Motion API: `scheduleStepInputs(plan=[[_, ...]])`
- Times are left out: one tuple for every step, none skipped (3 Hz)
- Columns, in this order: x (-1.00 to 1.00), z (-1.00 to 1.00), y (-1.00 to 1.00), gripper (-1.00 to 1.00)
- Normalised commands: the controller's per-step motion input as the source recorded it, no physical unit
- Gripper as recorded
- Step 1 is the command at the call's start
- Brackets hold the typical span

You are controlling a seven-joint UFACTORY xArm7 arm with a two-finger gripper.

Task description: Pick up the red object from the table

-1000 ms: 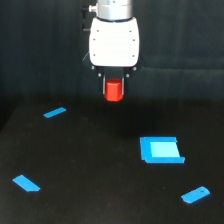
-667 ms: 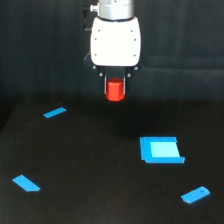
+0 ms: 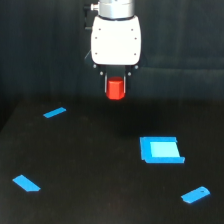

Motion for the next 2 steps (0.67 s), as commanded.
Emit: scheduleStepInputs(plan=[[-0.02, 0.01, 0.10, -0.83], [0.11, 0.04, -0.03, -0.96]])
